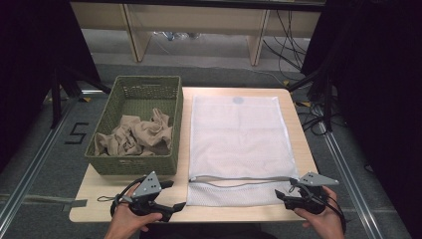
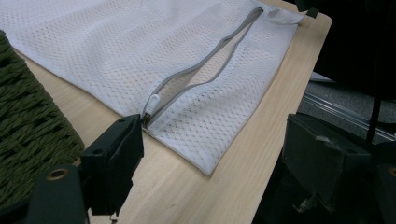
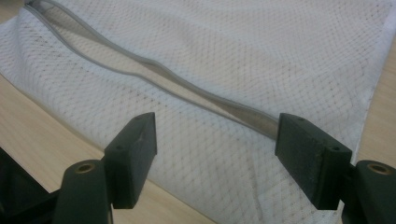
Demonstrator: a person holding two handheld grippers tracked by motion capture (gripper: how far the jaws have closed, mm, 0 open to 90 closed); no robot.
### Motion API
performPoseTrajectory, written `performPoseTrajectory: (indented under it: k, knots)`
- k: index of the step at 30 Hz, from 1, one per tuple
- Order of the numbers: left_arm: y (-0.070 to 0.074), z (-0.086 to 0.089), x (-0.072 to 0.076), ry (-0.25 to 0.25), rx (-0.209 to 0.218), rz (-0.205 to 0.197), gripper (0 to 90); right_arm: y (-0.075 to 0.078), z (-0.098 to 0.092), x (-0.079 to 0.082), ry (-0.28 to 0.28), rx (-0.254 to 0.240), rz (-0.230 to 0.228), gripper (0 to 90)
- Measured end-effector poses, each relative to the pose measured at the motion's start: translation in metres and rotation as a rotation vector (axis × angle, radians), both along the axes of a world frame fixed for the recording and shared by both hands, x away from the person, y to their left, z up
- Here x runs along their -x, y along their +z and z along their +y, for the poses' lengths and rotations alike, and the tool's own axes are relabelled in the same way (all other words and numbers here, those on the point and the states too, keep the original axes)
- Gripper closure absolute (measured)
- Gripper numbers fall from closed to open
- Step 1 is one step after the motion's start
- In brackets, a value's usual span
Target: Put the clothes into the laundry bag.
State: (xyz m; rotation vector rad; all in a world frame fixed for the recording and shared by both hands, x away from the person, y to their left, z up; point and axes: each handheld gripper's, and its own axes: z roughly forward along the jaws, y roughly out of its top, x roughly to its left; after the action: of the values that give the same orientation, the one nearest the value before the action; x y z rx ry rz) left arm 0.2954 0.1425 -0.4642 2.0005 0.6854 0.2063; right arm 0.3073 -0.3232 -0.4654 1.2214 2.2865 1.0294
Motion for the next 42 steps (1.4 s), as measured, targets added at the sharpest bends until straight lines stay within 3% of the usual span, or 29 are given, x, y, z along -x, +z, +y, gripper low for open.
performPoseTrajectory:
  k: [2,6,8,13,14,15,16,17,18,19,22,23,25,26,27,28,29,31,32,33,35,36,37,38,41,42]
  knots:
    - [0.0,0.0,0.0,0.0,0.004,-0.001,20.4,0.0,0.0,0.0,-0.004,0.018,-0.006,30.7]
    - [0.0,0.001,-0.001,0.007,-0.032,-0.019,20.7,0.0,0.0,-0.001,-0.001,0.009,0.001,30.6]
    - [0.0,-0.001,-0.001,0.007,-0.016,-0.007,20.6,-0.001,0.0,-0.001,-0.004,0.025,-0.013,30.6]
    - [0.0,-0.001,-0.001,-0.004,-0.024,-0.008,20.6,-0.002,0.0,-0.003,0.006,0.033,-0.014,30.6]
    - [0.0,0.001,-0.002,-0.009,-0.055,-0.019,20.6,-0.002,0.0,-0.003,-0.005,0.049,-0.027,30.5]
    - [0.0,0.001,-0.002,-0.009,-0.055,-0.019,20.6,-0.002,0.0,-0.003,-0.005,0.049,-0.027,30.5]
    - [0.0,-0.002,-0.001,-0.001,-0.022,-0.011,20.6,-0.002,0.001,-0.002,-0.017,0.03,-0.003,30.5]
    - [0.0,-0.001,-0.002,-0.013,-0.031,-0.025,20.6,-0.002,0.001,-0.002,-0.022,0.029,0.005,30.4]
    - [0.0,-0.002,-0.002,-0.014,-0.032,-0.025,20.6,-0.004,-0.001,-0.005,0.001,0.039,-0.013,30.4]
    - [0.0,-0.002,-0.002,-0.016,-0.034,-0.028,20.6,-0.005,0.001,-0.004,-0.018,0.038,-0.025,30.4]
    - [-0.001,-0.002,-0.003,-0.006,-0.038,-0.017,20.8,-0.004,-0.002,-0.006,-0.017,0.08,-0.027,30.6]
    - [-0.001,-0.001,-0.003,-0.002,-0.038,-0.014,20.8,-0.005,-0.002,-0.009,-0.032,0.108,-0.035,33.2]
    - [-0.001,-0.003,-0.003,0.012,-0.026,-0.006,20.9,-0.006,-0.005,-0.015,-0.002,0.208,-0.075,33.2]
    - [-0.001,-0.003,-0.003,0.012,-0.026,-0.006,20.9,-0.006,-0.005,-0.015,-0.002,0.208,-0.075,33.2]
    - [-0.001,-0.002,-0.004,0.005,-0.043,-0.009,20.9,-0.007,-0.004,-0.016,-0.027,0.224,-0.067,33.7]
    - [-0.001,-0.001,-0.005,-0.005,-0.062,-0.021,20.9,-0.008,-0.005,-0.021,-0.035,0.278,-0.082,35.3]
    - [-0.002,-0.003,-0.004,0.006,-0.031,-0.009,20.9,-0.009,-0.006,-0.024,-0.021,0.308,-0.094,36.1]
    - [-0.001,-0.003,-0.005,0.01,-0.043,-0.006,20.9,-0.01,-0.006,-0.026,-0.038,0.312,-0.09,37.1]
    - [-0.001,-0.002,-0.006,0.005,-0.063,-0.012,21.0,-0.012,-0.006,-0.029,-0.034,0.346,-0.085,38.9]
    - [-0.002,-0.003,-0.005,0.015,-0.038,-0.003,21.0,-0.013,-0.006,-0.031,-0.038,0.359,-0.08,39.4]
    - [-0.002,-0.001,-0.007,0.007,-0.059,-0.011,21.0,-0.014,-0.008,-0.033,-0.012,0.384,-0.092,40.2]
    - [-0.003,-0.002,-0.006,0.008,-0.043,-0.005,21.0,-0.015,-0.007,-0.034,-0.021,0.385,-0.078,41.0]
    - [-0.002,0.0,-0.006,0.002,-0.076,-0.01,20.9,-0.016,-0.005,-0.037,-0.023,0.4,-0.06,41.5]
    - [-0.003,-0.002,-0.005,0.011,-0.049,-0.008,20.9,-0.016,-0.005,-0.037,-0.023,0.4,-0.06,41.5]
    - [-0.002,-0.001,-0.006,0.008,-0.065,-0.011,21.0,-0.019,-0.001,-0.043,-0.002,0.459,-0.066,41.5]
    - [-0.002,-0.002,-0.006,0.009,-0.054,-0.009,21.0,-0.022,0.001,-0.047,0.009,0.482,-0.065,41.5]
